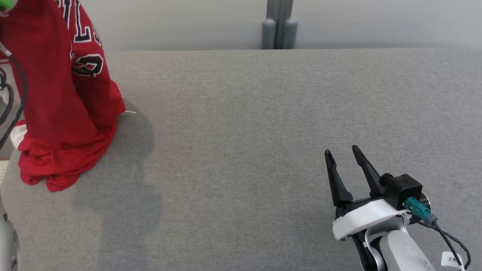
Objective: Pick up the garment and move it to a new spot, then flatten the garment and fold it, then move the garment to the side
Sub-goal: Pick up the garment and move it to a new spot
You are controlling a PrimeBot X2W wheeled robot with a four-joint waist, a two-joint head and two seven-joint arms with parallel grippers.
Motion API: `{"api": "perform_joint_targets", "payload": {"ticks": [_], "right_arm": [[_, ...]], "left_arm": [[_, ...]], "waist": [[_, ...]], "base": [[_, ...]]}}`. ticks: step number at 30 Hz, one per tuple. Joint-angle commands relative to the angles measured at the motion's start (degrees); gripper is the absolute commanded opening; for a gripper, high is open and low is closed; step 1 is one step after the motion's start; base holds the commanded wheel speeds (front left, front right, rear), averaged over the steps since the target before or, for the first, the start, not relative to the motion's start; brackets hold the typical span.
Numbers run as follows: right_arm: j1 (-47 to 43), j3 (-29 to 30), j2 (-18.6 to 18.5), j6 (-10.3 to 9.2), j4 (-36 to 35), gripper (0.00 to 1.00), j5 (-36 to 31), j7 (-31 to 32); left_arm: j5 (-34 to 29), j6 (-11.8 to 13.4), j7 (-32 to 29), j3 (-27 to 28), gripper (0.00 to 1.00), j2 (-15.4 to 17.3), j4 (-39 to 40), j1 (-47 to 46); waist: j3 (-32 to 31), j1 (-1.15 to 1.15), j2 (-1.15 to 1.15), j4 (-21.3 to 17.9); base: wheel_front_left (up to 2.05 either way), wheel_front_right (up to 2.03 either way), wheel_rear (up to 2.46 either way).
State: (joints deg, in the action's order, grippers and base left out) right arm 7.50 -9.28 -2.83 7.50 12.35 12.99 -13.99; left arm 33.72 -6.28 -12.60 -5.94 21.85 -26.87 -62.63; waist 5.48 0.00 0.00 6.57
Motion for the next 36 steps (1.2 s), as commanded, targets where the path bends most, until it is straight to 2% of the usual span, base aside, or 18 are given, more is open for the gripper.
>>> {"api": "perform_joint_targets", "payload": {"ticks": [1,9,14,18,24,32,33,34,36], "right_arm": [[0.9,-0.4,-0.1,-0.02,0.3,1.00,0.3,-0.4],[1.0,-0.4,-0.1,-0.02,1.6,1.00,0.8,-1.0],[1.2,0.0,-0.1,-0.02,1.7,1.00,0.7,-1.2],[1.8,0.2,-0.1,-0.02,1.3,1.00,0.6,-1.2],[1.9,0.4,-0.1,-0.02,1.1,1.00,0.4,-1.2],[2.4,-0.2,-0.1,-0.01,1.2,1.00,0.6,-1.2],[2.4,-0.2,-0.1,-0.02,1.3,1.00,0.7,-1.2],[2.5,-0.3,-0.1,-0.02,1.3,1.00,0.7,-1.2],[2.3,-0.3,-0.1,-0.02,1.4,1.00,0.6,-1.2]], "left_arm": [[-0.5,0.3,-0.3,-0.4,0.00,-0.6,1.6,-1.1],[-2.2,1.8,-1.9,-4.3,0.00,-3.7,8.8,-2.1],[-2.3,1.5,-3.2,-7.7,0.00,-6.2,8.8,1.5],[-2.6,1.5,-1.9,-10.3,0.00,-8.9,7.5,4.4],[-4.5,1.2,0.4,-15.4,0.00,-12.4,2.8,10.6],[-3.5,0.2,4.3,-21.7,0.00,-16.6,-6.5,22.3],[-3.6,0.0,5.1,-22.5,0.39,-16.9,-7.3,23.4],[-3.3,-0.2,6.1,-22.9,1.00,-17.1,-7.8,24.4],[-2.8,-0.2,8.5,-23.2,1.00,-17.5,-8.2,26.4]], "waist": [[-1.5,0.00,0.00,-5.2],[-0.6,0.00,0.00,-14.8],[0.3,0.00,0.00,-19.1],[1.4,0.00,0.00,-21.8],[2.6,0.00,0.00,-23.1],[3.3,0.00,0.00,-21.9],[3.3,0.00,0.00,-21.4],[3.2,0.00,0.00,-21.1],[3.0,0.00,0.00,-20.3]], "base": [[0.00,0.00,0.00],[0.00,0.00,0.00],[0.00,0.00,0.00],[0.00,0.00,0.00],[0.00,0.00,0.00],[0.00,0.00,0.00],[0.00,0.00,0.00],[0.00,0.00,0.00],[0.00,0.00,0.00]]}}
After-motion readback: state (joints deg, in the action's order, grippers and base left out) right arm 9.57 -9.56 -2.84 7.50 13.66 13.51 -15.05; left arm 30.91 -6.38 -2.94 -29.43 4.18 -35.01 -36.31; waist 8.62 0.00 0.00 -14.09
